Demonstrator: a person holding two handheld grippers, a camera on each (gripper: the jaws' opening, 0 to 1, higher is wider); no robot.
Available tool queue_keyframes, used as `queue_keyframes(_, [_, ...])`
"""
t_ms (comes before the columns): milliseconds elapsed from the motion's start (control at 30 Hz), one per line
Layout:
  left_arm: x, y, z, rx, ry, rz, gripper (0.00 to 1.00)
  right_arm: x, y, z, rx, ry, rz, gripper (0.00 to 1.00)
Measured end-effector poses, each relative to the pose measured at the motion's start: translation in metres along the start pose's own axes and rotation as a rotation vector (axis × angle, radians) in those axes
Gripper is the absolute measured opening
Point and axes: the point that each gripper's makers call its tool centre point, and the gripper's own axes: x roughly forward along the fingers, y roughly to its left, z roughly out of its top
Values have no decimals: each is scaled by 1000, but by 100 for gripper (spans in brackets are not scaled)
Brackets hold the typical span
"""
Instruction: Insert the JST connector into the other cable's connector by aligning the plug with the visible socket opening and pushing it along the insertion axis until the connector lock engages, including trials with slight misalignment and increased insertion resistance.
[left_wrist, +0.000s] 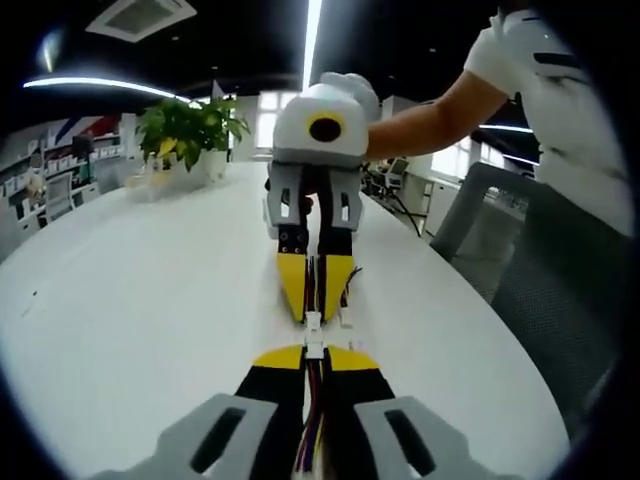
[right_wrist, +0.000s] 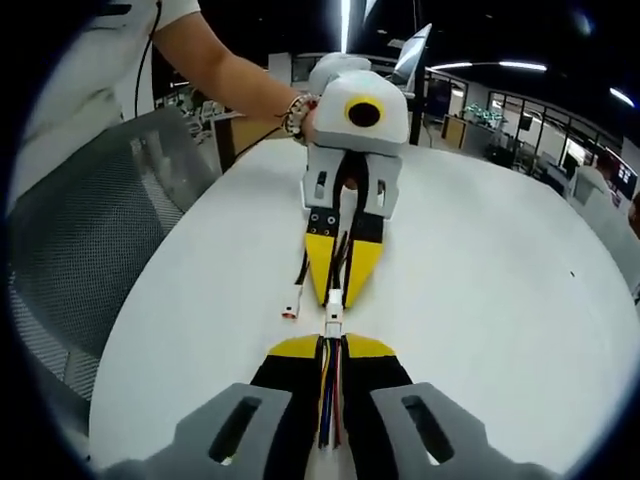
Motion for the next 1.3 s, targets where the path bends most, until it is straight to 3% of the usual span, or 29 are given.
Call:
queue_keyframes(433, [-14,-2,20,-48,-107,-9,0,-17,4,24,130,-191,0,4])
queue_keyframes(800, [-17,-6,26,-67,-147,-31,0,-20,11,34,155,-233,18,4])
queue_keyframes(1067, [-26,-11,40,-79,-222,-65,0,-25,19,54,146,-279,35,3])
queue_keyframes(1300, [-27,-10,41,-72,-219,-60,0,-25,15,53,145,-282,31,4])
